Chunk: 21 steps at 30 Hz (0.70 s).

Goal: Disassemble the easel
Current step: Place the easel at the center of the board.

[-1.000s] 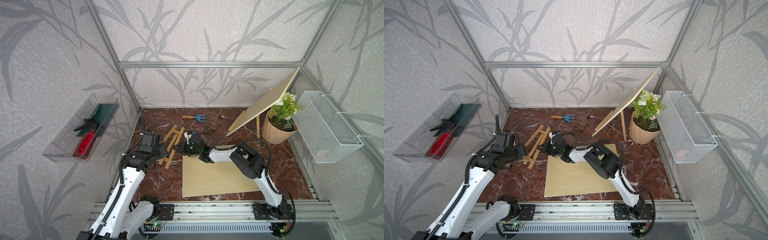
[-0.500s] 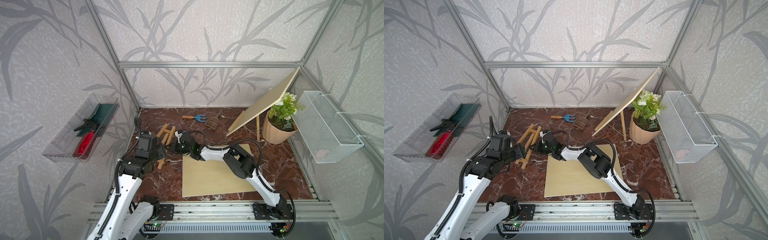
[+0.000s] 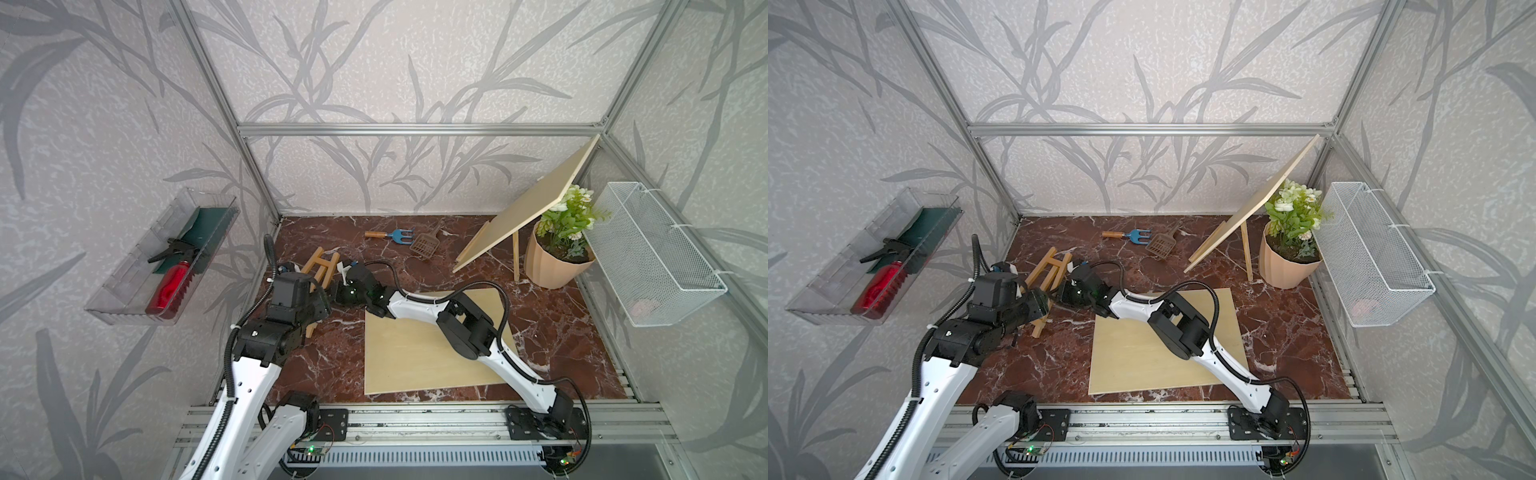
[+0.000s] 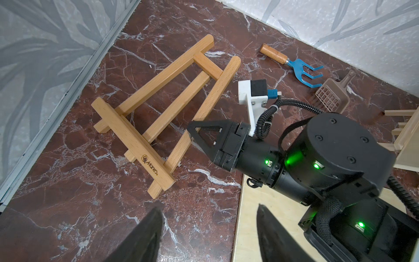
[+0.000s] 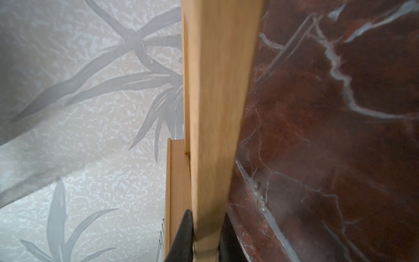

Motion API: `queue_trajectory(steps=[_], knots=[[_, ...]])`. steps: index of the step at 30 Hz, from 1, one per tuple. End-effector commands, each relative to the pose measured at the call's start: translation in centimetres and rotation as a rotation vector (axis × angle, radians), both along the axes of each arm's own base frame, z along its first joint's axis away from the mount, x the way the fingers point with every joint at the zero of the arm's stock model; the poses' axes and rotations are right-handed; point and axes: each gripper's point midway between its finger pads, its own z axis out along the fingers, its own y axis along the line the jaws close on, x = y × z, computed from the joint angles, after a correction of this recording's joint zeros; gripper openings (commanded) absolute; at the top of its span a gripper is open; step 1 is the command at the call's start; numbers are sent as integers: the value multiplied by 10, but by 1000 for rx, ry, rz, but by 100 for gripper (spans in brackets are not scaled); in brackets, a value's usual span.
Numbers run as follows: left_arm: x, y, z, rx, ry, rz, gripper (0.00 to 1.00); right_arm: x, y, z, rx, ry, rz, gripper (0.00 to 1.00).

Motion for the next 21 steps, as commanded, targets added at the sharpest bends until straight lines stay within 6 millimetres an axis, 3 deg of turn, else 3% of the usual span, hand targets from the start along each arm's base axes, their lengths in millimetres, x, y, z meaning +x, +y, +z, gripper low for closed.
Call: queue_trajectory(steps=[1, 6, 21], knots=[[-6, 4, -5, 9, 14, 18, 66, -1, -30, -94, -291, 49, -17, 7], [-6, 3, -4, 4, 9, 13, 66, 16, -31, -100, -306, 63, -28, 16], [-6, 2, -2, -15, -2, 10, 66, 71, -40, -92, -250, 72, -87, 29]])
